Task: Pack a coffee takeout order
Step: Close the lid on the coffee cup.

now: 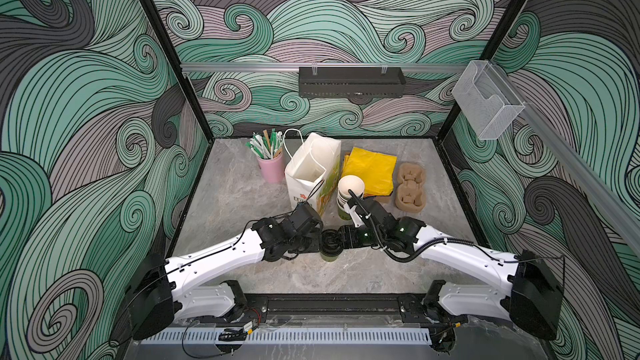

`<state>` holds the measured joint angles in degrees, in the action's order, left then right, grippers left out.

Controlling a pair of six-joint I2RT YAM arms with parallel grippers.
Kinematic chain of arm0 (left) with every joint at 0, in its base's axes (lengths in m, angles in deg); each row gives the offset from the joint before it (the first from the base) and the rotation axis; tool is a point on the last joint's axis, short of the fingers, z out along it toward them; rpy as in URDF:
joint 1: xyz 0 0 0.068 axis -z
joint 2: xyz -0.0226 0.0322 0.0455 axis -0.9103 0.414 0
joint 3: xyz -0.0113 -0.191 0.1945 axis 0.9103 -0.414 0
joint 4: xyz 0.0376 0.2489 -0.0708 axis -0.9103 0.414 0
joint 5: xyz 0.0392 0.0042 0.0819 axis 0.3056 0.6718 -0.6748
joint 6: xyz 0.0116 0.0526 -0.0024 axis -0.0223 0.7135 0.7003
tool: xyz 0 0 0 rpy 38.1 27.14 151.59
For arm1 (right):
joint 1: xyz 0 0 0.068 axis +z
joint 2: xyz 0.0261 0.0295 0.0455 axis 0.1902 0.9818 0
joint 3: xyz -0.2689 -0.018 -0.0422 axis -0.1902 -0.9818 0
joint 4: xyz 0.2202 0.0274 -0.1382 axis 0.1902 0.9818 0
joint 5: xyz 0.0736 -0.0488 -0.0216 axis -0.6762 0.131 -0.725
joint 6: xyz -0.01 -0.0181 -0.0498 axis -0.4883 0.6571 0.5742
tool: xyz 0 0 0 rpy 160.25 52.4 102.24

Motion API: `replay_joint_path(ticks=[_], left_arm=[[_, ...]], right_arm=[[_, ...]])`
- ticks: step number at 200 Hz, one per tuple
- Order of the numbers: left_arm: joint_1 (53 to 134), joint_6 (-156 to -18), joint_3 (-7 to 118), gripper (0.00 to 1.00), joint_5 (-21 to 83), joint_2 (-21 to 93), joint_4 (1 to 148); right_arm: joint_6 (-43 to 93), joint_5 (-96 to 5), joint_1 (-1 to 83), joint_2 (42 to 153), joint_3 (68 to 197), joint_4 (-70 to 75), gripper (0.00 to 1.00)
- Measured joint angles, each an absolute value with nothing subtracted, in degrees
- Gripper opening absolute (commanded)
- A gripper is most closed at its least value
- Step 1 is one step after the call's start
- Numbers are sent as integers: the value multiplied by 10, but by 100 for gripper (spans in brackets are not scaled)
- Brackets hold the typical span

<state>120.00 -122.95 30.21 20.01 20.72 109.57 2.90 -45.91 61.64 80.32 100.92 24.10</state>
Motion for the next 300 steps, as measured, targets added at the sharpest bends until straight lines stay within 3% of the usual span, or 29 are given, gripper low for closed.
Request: replay_joint_path(ticks=[33,63,130,171,300], left_arm=[[1200,-1228,302,52,203,207,1092],[1200,-1226,302,52,204,207,1089],[1200,-1224,302,49,201,186,1089],[1200,-1223,302,47,197,179,1089],[1200,-1217,302,36,203,202,1083]], right_arm=[[32,-455,616,785,1013,275,73],[32,-449,616,760,1014,288,70],[19,-445,616,705,1010,299,38],[12,-465,617,723,1003,288,27],[12,-495,619,769,1001,250,19]])
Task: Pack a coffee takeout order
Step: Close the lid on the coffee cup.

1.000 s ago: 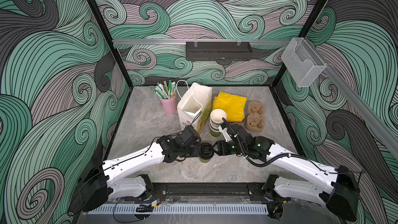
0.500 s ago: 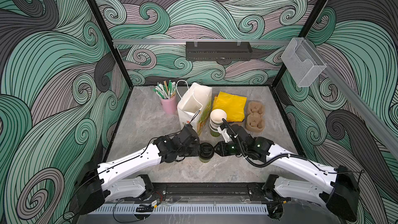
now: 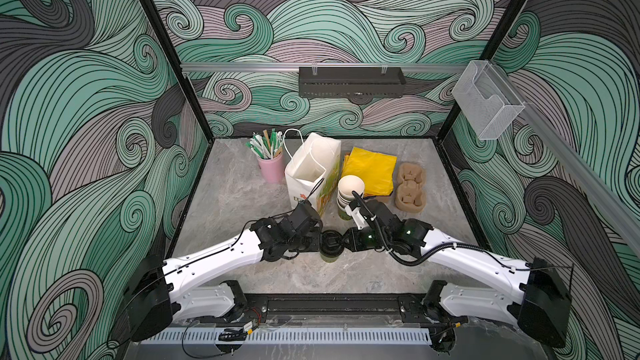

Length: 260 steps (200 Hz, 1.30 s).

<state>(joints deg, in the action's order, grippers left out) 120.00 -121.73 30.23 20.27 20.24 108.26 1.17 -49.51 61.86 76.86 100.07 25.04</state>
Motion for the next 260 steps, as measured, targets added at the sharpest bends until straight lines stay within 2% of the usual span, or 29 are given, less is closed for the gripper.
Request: replay_joint_path(ticks=[121,176,210,260], left_arm=[[1200,-1216,303,32,220,213,1079],[1200,-1211,303,41,218,212,1076],[1200,-1201,303,46,210,198,1074],[1200,-1198,305,44,193,176,1075]], right_arm=[[13,-491,622,771,1001,251,21],[19,-489,625,770,1004,255,34],[24,-479,625,755,1004,267,45],[27,-475,625,747,1004,277,47]])
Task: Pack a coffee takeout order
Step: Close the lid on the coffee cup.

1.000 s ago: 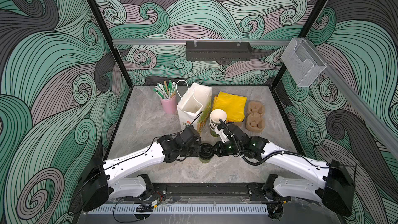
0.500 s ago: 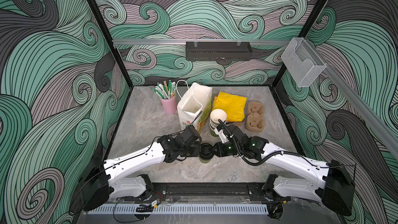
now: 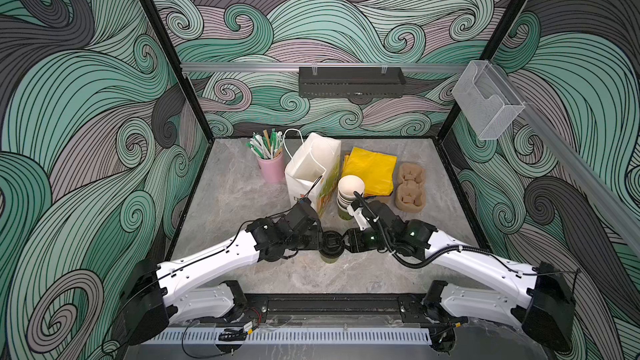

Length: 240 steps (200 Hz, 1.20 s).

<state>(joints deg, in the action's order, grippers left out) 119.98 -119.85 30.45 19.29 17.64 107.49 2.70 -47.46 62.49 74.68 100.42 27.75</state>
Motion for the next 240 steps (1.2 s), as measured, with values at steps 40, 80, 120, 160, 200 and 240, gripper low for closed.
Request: replay_joint_path(ticks=[40,80,120,160,200,240], left_arm=[[1200,-1207,305,35,168,149,1099],[1196,-1239,264,40,146,85,1106],[1195,-1265,189,43,189,77,1061],[1195,-1279,189,42,206,90,1024],[1193,-1283,189,38,216,111,994],[1192,-1283,191,36,221,125,989]], right_arm=[[23,-456,625,716,1004,290,43],[4,-424,624,674,996,299,34],[-10,-439,624,701,982,294,27],[-15,-454,624,719,978,286,26],[-17,-468,624,730,977,270,22],[-17,-474,624,738,975,264,19]])
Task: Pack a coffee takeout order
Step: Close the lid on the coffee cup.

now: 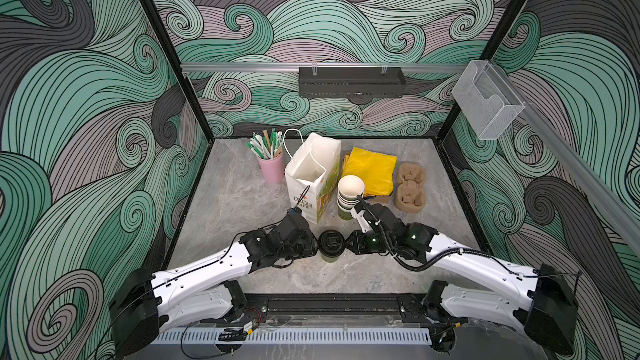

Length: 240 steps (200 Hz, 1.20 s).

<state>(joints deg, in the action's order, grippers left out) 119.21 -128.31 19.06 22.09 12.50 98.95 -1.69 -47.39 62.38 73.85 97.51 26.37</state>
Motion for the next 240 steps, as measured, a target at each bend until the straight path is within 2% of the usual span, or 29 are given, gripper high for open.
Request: replay_joint_path(ticks=[86,176,203,225,240], left_arm=[[1187,-1283,197,31,229,138,991],[1185,-1278,219,29,232,158,1014],[1185,-1276,219,32,231,156,1015],[1185,-1271,219,40,229,151,1014],[1185,-1268,219,41,227,149,1016]], right_arm=[[-17,-475,622,749,973,259,16],[-14,-474,622,754,973,255,15],[-14,-474,622,753,973,255,17],[-12,-471,622,749,973,257,18],[-12,-470,621,748,973,260,18]])
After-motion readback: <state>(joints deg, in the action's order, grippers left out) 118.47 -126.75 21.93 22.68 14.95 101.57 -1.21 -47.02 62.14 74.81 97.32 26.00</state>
